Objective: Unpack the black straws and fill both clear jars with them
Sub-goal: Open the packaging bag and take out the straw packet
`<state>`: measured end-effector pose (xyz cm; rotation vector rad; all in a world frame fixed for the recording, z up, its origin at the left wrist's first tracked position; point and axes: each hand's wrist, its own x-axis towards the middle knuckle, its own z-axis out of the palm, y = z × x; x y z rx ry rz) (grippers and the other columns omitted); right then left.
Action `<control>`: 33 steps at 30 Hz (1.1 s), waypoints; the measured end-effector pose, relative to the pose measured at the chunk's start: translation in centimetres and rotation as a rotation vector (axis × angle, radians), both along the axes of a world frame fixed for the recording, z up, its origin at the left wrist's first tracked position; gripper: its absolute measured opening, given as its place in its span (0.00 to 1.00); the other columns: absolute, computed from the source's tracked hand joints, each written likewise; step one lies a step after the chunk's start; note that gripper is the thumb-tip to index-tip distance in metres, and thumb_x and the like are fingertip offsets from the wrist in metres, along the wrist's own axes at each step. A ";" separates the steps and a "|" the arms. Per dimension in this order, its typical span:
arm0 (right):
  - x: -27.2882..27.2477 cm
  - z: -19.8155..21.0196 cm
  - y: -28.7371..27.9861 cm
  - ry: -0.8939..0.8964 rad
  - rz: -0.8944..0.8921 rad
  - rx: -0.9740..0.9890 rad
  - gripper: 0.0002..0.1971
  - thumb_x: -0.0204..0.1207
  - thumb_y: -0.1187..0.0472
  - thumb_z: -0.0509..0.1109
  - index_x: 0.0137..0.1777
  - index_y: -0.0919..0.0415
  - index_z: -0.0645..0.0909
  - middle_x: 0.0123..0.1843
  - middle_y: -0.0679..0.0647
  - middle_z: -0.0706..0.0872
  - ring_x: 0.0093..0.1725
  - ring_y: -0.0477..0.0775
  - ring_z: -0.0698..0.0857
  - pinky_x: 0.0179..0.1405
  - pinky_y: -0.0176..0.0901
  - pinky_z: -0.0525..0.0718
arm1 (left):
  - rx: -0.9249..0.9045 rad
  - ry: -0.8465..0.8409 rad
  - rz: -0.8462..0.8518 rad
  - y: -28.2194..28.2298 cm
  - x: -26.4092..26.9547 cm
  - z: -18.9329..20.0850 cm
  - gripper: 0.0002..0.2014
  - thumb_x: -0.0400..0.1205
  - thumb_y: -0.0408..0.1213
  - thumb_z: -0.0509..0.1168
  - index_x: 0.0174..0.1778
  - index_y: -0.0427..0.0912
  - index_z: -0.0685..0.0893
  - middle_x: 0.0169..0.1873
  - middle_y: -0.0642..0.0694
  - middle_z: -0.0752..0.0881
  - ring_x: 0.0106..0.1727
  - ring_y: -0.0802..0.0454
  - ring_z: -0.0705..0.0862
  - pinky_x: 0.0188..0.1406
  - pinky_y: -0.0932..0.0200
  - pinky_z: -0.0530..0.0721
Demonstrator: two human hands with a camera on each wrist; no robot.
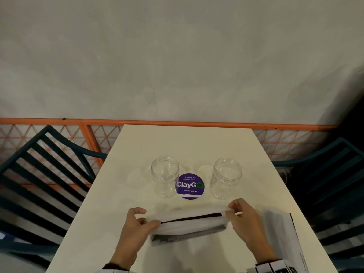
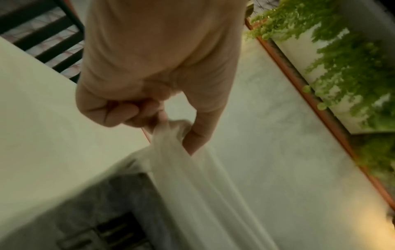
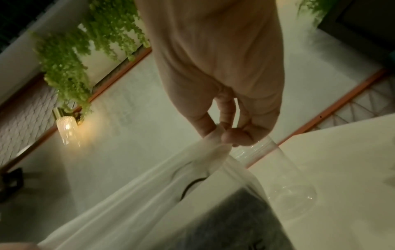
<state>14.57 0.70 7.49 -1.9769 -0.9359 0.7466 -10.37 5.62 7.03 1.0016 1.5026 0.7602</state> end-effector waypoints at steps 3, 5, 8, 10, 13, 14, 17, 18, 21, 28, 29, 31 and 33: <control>0.3 -0.1 -0.2 0.064 -0.032 -0.022 0.05 0.70 0.71 0.71 0.38 0.60 0.81 0.36 0.54 0.85 0.35 0.58 0.84 0.42 0.53 0.88 | 0.121 0.247 0.094 -0.1 -0.4 -0.9 0.19 0.69 0.33 0.74 0.50 0.39 0.72 0.48 0.39 0.75 0.40 0.47 0.76 0.42 0.54 0.72; 0.4 -0.1 -0.4 0.157 -0.012 -0.041 0.04 0.69 0.71 0.73 0.40 0.63 0.83 0.36 0.57 0.86 0.32 0.56 0.85 0.39 0.46 0.89 | 0.155 0.363 0.073 -0.3 -0.8 -1.0 0.14 0.68 0.36 0.75 0.41 0.37 0.78 0.43 0.41 0.79 0.38 0.48 0.76 0.40 0.54 0.72; 0.4 0.1 -0.4 0.215 0.046 -0.047 0.04 0.71 0.66 0.74 0.44 0.60 0.82 0.33 0.58 0.87 0.29 0.51 0.83 0.33 0.38 0.82 | 0.164 0.315 -0.003 -0.1 -1.0 -1.2 0.10 0.71 0.38 0.73 0.26 0.40 0.85 0.24 0.47 0.84 0.31 0.48 0.79 0.31 0.57 0.74; 0.1 0.1 -0.3 0.264 0.071 -0.070 0.05 0.73 0.64 0.72 0.46 0.58 0.78 0.30 0.55 0.84 0.28 0.49 0.77 0.30 0.37 0.74 | 0.154 0.261 -0.047 0.1 -1.1 -1.6 0.14 0.74 0.38 0.70 0.22 0.38 0.85 0.18 0.50 0.80 0.25 0.48 0.73 0.29 0.57 0.70; 0.1 -0.4 -0.1 0.473 0.067 -0.137 0.07 0.75 0.64 0.70 0.47 0.58 0.73 0.29 0.53 0.76 0.27 0.48 0.70 0.23 0.34 0.67 | 0.066 0.096 -0.070 0.3 -1.1 -1.5 0.15 0.80 0.36 0.64 0.28 0.35 0.86 0.17 0.54 0.74 0.24 0.51 0.63 0.28 0.58 0.62; 0.3 -0.7 0.0 0.583 0.059 -0.152 0.07 0.75 0.66 0.69 0.47 0.59 0.73 0.28 0.52 0.74 0.24 0.47 0.68 0.18 0.33 0.65 | 0.013 0.019 -0.058 0.3 -1.2 -1.5 0.14 0.81 0.35 0.62 0.31 0.35 0.86 0.19 0.53 0.75 0.25 0.52 0.64 0.27 0.59 0.62; 1.5 -1.5 0.2 0.970 -0.024 -0.166 0.11 0.73 0.72 0.69 0.40 0.58 0.71 0.26 0.52 0.69 0.16 0.44 0.65 0.11 0.32 0.61 | -0.200 -0.262 0.072 0.2 -1.1 -1.3 0.11 0.79 0.30 0.59 0.32 0.37 0.81 0.29 0.45 0.74 0.30 0.51 0.68 0.28 0.60 0.64; 1.8 -1.7 0.1 1.084 -0.040 -0.179 0.14 0.68 0.72 0.73 0.37 0.58 0.70 0.26 0.52 0.68 0.15 0.45 0.65 0.11 0.33 0.61 | -0.244 -0.334 0.121 0.2 -1.1 -1.4 0.10 0.78 0.29 0.59 0.32 0.36 0.81 0.28 0.44 0.74 0.30 0.51 0.69 0.27 0.60 0.64; 2.2 -1.6 -0.4 1.292 -0.032 -0.166 0.26 0.38 0.73 0.87 0.28 0.60 0.73 0.26 0.53 0.70 0.16 0.46 0.64 0.13 0.36 0.64 | -0.316 -0.476 0.161 0.4 -1.2 -1.0 0.10 0.73 0.27 0.59 0.28 0.36 0.81 0.24 0.46 0.76 0.25 0.53 0.68 0.18 0.64 0.64; 2.7 -2.5 -0.5 1.217 -0.051 -0.184 0.11 0.77 0.68 0.57 0.33 0.63 0.73 0.22 0.52 0.71 0.17 0.45 0.63 0.15 0.35 0.65 | -0.355 -0.519 0.106 0.0 -0.5 -0.6 0.08 0.73 0.31 0.59 0.28 0.42 0.78 0.22 0.49 0.72 0.30 0.53 0.64 0.32 0.60 0.63; 2.6 -2.5 -0.5 1.165 -0.015 -0.197 0.10 0.76 0.66 0.60 0.33 0.62 0.74 0.23 0.51 0.70 0.19 0.45 0.64 0.18 0.36 0.65 | -0.338 -0.488 0.078 -0.1 -0.4 -0.7 0.08 0.75 0.33 0.61 0.31 0.43 0.79 0.25 0.49 0.74 0.31 0.53 0.66 0.33 0.60 0.64; 2.3 -2.4 -0.4 0.942 0.026 -0.217 0.06 0.72 0.69 0.64 0.37 0.59 0.71 0.26 0.51 0.71 0.24 0.47 0.65 0.24 0.38 0.64 | -0.276 -0.344 -0.010 -0.2 -0.2 -0.7 0.03 0.74 0.36 0.67 0.36 0.42 0.83 0.31 0.48 0.76 0.35 0.53 0.70 0.34 0.60 0.66; 1.7 -2.0 -0.2 0.613 0.062 -0.253 0.09 0.71 0.68 0.66 0.46 0.58 0.68 0.34 0.53 0.73 0.31 0.50 0.67 0.29 0.39 0.64 | -0.203 -0.150 -0.092 -0.3 -0.1 -1.3 0.08 0.68 0.38 0.74 0.36 0.38 0.84 0.33 0.45 0.78 0.35 0.52 0.71 0.33 0.60 0.67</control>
